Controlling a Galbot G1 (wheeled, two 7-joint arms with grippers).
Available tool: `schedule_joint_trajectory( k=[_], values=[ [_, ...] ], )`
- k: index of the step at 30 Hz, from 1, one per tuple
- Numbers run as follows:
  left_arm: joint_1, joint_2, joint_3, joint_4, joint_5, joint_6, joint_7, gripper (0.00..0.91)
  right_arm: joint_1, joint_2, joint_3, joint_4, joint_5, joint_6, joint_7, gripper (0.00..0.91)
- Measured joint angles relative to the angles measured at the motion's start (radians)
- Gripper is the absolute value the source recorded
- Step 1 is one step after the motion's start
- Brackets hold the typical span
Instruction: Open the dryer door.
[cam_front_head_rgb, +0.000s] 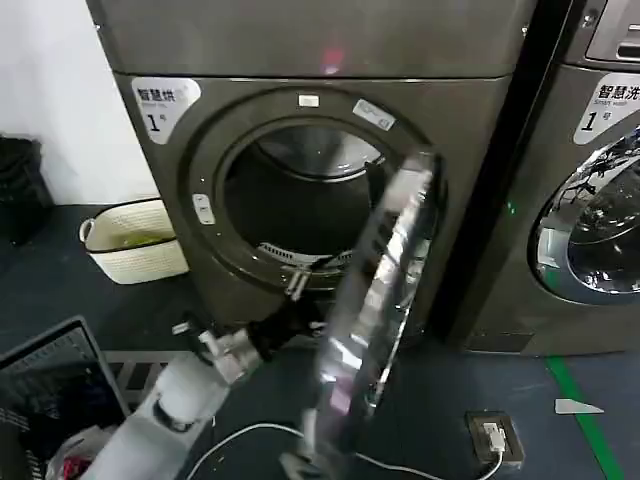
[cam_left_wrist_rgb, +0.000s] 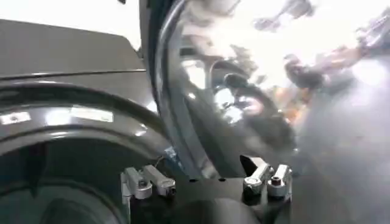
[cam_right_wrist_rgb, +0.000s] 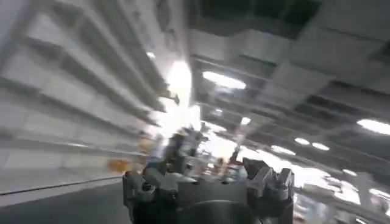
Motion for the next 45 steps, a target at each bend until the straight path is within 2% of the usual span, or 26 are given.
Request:
schedule_joint_trajectory(
  k=[7, 15, 28, 34, 39, 45],
  values=[
    [-0.111, -0.095, 0.107, 0.093, 0.007, 0.014, 0.001, 0.907, -0.008, 0.019, 0.033, 0.019, 0.000, 0.007, 0.007, 0.907],
    [-0.206, -0.184, 0.192, 0.183, 0.007, 0.020, 0.003, 0.907, -0.024, -0.002, 0.074, -0.026, 0.001, 0.020, 0.007, 0.907],
    [-0.292, -0.320, 0.253, 0.317, 0.032, 0.022, 0.005, 0.907, -0.025, -0.043, 0.081, -0.107, -0.035, 0.017, 0.000, 0.907],
    [-0.300, -0.377, 0.255, 0.371, 0.053, 0.021, 0.005, 0.907, -0.016, -0.051, 0.070, -0.105, -0.028, 0.005, -0.008, 0.907],
    [-0.285, -0.362, 0.252, 0.342, 0.052, 0.046, 0.011, 0.907, -0.002, -0.059, 0.058, -0.105, -0.029, 0.003, -0.047, 0.907],
    [-0.258, -0.207, 0.249, 0.196, 0.064, 0.044, 0.011, 0.907, 0.007, -0.071, 0.036, -0.117, -0.026, 0.006, -0.067, 0.907]
  ],
)
